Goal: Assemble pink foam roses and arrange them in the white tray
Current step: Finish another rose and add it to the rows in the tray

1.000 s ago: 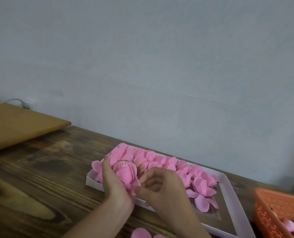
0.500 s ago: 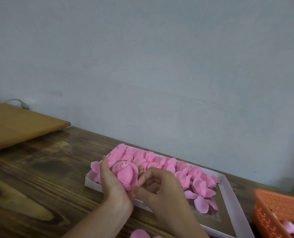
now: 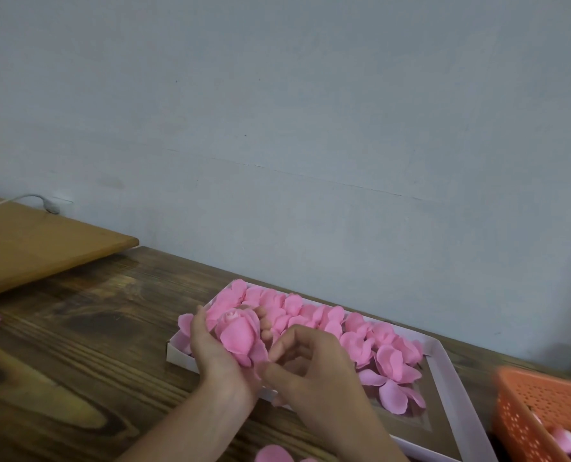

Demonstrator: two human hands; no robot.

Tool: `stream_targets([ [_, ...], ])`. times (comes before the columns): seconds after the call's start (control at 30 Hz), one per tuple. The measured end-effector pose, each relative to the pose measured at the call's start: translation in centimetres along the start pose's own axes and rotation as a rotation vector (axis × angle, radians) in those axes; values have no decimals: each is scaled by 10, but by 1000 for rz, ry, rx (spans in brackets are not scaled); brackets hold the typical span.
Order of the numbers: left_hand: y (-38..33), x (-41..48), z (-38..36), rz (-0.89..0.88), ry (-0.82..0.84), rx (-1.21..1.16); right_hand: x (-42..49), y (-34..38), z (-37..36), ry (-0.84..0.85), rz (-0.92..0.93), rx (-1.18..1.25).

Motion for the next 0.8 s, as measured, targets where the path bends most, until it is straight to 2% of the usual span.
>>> stream_targets([
  [0.33, 3, 7, -1, -58, 80, 13, 0, 4, 5, -55, 41, -15],
  [0.63, 7, 7, -4, -56, 165, -1, 1, 5, 7, -111, 91, -110],
  [0.8, 5, 11, -1, -90, 154, 53, -1, 8, 8, -126, 138, -192],
])
Point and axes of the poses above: each hand's wrist, its own x-axis towards the middle knuckle, its own z-axis out of the back of the hand, y = z × x, the point moved 6 cm from there along x, towards the middle knuckle, and after that the axes turned 10 degrees about x, right-handed, at the moved point
